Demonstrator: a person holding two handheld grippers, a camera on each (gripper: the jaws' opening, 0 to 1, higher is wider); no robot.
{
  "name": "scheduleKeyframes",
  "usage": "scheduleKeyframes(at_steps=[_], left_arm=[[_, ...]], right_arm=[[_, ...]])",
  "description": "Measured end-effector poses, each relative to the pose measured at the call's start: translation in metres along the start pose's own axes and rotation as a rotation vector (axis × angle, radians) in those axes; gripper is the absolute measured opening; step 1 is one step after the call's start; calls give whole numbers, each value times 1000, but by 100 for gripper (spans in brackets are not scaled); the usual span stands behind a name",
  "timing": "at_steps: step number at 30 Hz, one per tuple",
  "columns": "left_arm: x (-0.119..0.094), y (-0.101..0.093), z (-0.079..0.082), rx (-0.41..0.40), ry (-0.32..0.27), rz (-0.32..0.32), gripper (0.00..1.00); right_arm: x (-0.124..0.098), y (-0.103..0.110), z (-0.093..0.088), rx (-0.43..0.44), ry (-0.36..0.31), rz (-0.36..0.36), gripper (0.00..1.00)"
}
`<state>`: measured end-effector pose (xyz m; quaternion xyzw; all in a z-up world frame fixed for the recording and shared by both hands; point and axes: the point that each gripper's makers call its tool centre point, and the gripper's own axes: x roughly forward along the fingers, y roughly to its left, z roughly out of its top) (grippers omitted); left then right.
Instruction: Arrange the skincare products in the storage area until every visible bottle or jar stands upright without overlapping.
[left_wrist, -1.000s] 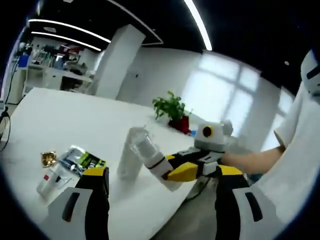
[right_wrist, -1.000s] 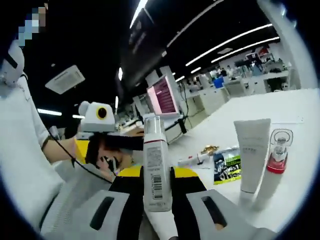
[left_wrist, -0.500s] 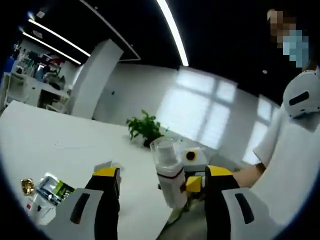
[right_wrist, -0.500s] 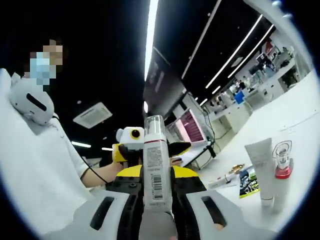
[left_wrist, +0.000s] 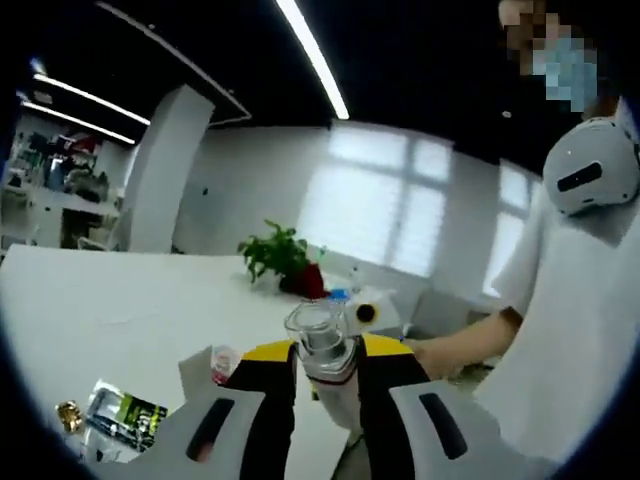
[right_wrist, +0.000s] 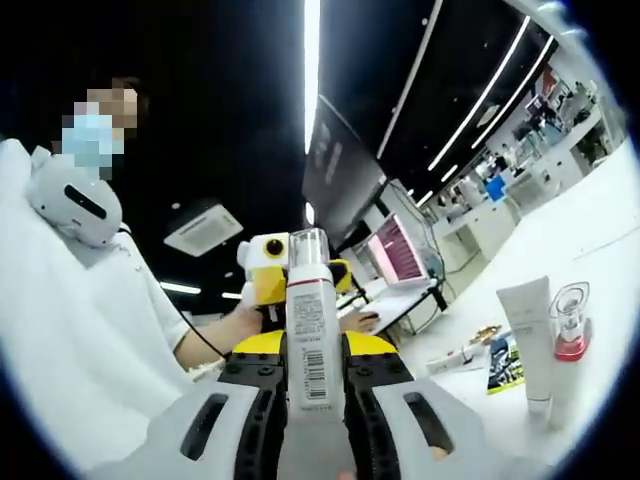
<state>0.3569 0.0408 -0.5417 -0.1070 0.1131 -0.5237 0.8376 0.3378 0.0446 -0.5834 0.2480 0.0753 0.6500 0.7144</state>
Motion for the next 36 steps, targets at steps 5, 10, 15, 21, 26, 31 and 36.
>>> scheduleKeyframes(at_steps=[5,10,15,21,26,31,36], left_arm=[[10,-2,-13,27,73,49,18],[23,-6,-29,167,202,75,17],[34,-2,-39,205,242,83,16],[40,7,-47,185,241,63,16],[50,18,-58,211,261,64,16],[59,31,-77,212,299,63,16],[69,42,-111,237,380,59,16]], right_arm=[[-11,-8,-11,-107,124,-89,21],[-19,-17,-25,-186,249,-165,22],[-22,-29,-34,-268,334,-217,21],[-31,-48,-40,-327,378,-262,29],[-34,-59,-50,-370,447,-252,21],[-43,-83,-64,-394,518,-288,21],[-53,-106,-93,-382,589,-329,20]])
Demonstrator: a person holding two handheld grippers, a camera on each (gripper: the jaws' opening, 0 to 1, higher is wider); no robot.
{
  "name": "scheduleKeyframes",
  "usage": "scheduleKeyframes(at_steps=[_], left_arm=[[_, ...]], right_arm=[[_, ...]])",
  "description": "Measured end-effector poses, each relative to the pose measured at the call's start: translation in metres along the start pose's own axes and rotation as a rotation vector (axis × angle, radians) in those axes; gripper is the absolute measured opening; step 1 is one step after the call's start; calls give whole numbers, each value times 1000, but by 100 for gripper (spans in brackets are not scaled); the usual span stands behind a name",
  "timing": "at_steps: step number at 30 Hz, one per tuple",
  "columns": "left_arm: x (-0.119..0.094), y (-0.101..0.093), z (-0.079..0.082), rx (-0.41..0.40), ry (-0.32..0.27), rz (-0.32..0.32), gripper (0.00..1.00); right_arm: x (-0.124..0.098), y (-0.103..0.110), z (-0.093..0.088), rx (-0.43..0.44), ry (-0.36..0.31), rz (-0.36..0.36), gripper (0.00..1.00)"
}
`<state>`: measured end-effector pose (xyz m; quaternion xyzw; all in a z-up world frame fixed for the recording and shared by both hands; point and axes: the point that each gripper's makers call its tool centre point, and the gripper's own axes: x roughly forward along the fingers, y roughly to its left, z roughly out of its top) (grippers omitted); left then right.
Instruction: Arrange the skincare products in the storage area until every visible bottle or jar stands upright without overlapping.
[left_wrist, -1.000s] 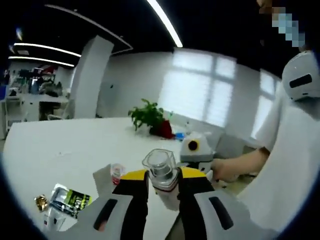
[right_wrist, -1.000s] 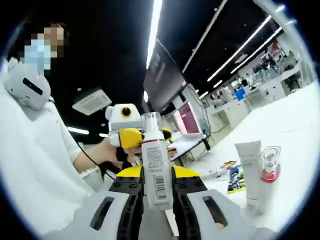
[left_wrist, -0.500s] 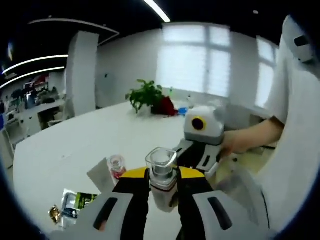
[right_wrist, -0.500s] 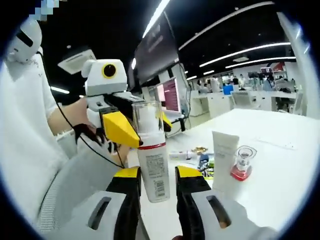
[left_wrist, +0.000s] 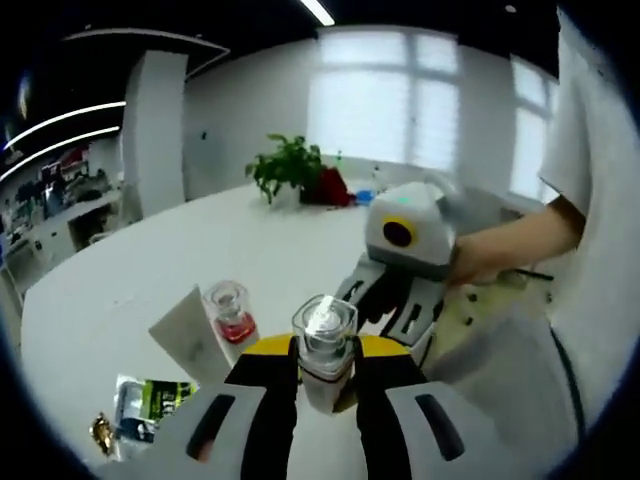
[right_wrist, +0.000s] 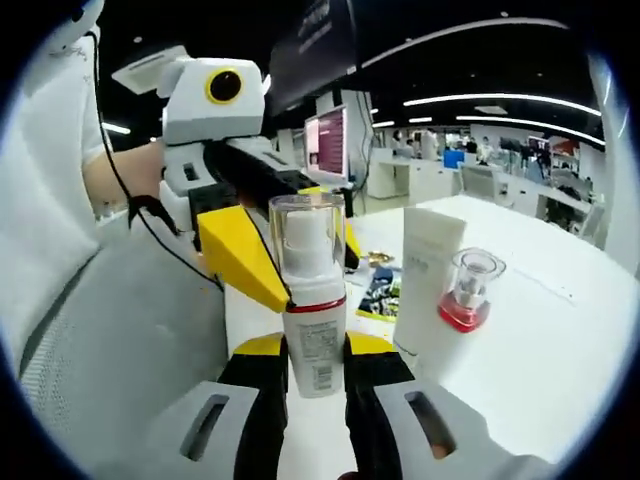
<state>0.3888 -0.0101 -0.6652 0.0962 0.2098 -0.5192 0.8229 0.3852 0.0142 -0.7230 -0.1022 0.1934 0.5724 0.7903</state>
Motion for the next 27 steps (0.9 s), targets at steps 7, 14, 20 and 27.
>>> scheduleKeyframes(at_steps=[7,14,20,27], left_arm=[[24,7,-37,-23,89,22,16],[36,18,-60,-38,120,69,16],[43,24,-68,-49,133,77,17],[45,28,-65,-32,120,92,17]], right_arm=[[20,-10,-39,-19,89,-1,20],[31,-19,-61,-52,147,15,20],[33,-25,-71,-60,164,28,20],[36,-31,-68,-66,145,20,20]])
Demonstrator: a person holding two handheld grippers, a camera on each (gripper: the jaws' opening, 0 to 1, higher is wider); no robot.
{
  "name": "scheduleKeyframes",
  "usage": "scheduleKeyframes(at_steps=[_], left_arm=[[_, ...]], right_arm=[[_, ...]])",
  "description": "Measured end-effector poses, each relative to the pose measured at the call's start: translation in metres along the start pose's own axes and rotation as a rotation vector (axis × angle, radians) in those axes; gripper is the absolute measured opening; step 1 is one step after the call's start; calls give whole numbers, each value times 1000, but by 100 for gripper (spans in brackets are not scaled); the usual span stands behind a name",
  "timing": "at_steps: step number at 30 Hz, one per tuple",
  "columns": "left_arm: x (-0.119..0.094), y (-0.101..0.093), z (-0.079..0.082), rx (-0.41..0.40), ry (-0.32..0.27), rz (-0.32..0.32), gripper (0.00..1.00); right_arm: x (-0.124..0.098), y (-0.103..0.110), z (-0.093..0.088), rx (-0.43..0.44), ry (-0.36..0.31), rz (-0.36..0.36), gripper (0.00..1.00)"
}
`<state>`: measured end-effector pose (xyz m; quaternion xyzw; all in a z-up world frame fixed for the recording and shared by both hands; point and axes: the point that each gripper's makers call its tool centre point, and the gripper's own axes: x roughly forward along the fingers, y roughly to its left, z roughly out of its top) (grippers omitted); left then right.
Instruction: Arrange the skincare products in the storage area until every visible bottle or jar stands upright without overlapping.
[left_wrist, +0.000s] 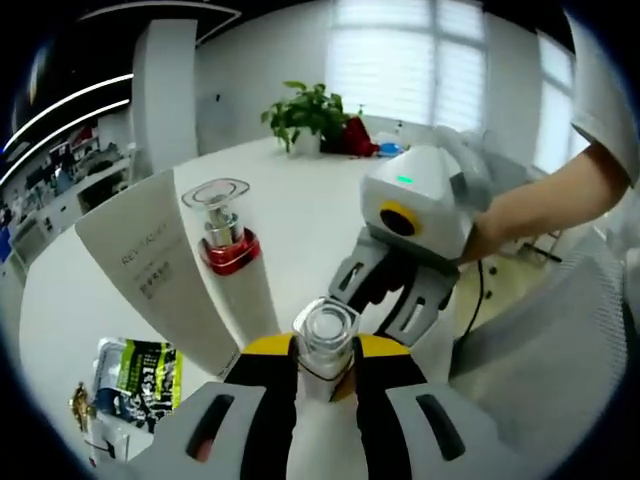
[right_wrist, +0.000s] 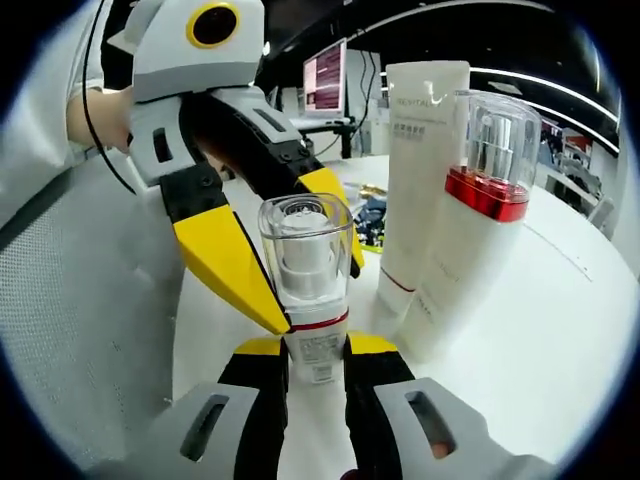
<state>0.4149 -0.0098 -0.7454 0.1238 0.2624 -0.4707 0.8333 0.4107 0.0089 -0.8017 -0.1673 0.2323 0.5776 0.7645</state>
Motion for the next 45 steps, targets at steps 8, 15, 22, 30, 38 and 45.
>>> scheduleKeyframes(at_steps=[8,15,22,30,38,45], left_arm=[[5,9,3,-23,-28,-1,17],[12,16,8,-48,-42,20,17],[17,20,12,-45,-49,29,17],[18,23,13,-44,-51,27,17],[19,20,12,-56,-40,10,19],[17,20,12,-44,-38,11,19]], right_arm=[[2,-12,1,-38,-4,13,20],[3,-20,3,-67,3,46,20],[2,-27,2,-76,4,69,20],[1,-30,2,-74,2,69,20],[1,-32,0,-66,-3,64,20],[1,-32,0,-41,3,65,22]])
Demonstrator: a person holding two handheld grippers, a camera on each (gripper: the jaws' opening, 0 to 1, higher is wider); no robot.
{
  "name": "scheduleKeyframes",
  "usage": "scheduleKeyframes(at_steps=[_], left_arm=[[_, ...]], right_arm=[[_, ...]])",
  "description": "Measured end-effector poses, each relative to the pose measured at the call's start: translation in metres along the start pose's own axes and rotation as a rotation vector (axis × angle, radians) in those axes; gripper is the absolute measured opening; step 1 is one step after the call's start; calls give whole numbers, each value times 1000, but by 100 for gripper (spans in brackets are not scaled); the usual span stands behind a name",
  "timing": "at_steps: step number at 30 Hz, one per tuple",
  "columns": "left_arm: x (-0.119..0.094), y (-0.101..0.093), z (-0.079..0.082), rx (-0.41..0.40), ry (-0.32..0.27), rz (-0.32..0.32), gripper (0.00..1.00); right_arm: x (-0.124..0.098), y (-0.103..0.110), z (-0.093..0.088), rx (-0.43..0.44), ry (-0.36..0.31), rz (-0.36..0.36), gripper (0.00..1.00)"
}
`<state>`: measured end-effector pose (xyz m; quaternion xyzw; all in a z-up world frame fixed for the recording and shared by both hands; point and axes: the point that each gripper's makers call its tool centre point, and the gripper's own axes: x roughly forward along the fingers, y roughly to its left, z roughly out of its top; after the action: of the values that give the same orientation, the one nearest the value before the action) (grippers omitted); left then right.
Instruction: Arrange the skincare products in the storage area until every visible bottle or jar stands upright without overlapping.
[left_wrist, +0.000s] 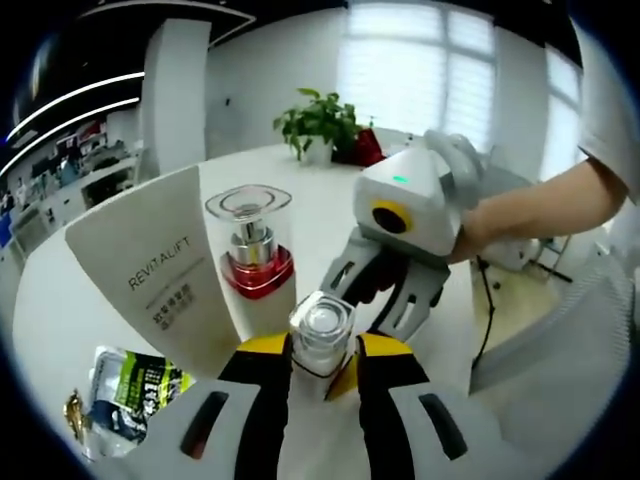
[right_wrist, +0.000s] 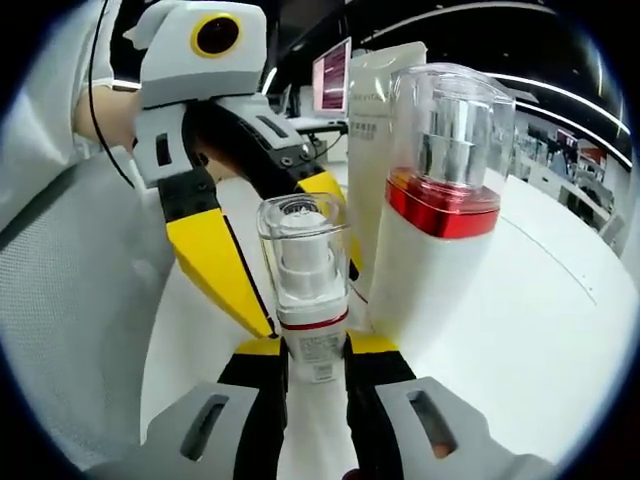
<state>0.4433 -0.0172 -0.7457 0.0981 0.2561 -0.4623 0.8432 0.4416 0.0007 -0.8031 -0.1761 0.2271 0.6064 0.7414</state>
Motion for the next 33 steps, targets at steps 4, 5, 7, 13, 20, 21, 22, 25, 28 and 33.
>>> scheduleKeyframes(at_steps=[4,5,7,13,20,21,22,25,28,33], left_arm=[[-1,0,0,2,2,-3,20],[-1,-1,0,3,2,-2,20],[-1,0,-1,6,4,-2,20],[-5,2,-3,12,14,8,22],[-13,7,-3,15,16,26,25],[-14,7,-4,16,17,27,26],[-16,7,-4,17,18,29,26],[-21,4,-3,17,20,36,28],[-25,5,-2,16,19,42,30],[-33,7,-6,1,19,64,38]], right_arm=[[-1,1,-5,12,24,-7,26],[-1,1,-6,13,28,-10,27],[-4,1,-7,19,30,-16,27],[-11,-1,-9,32,42,-40,29],[-17,3,-10,46,54,-58,34],[-18,4,-10,48,58,-64,35],[-19,5,-10,51,57,-66,36],[-22,8,-9,62,62,-75,40],[-26,10,-10,69,73,-92,44],[-33,13,-9,83,85,-125,52]])
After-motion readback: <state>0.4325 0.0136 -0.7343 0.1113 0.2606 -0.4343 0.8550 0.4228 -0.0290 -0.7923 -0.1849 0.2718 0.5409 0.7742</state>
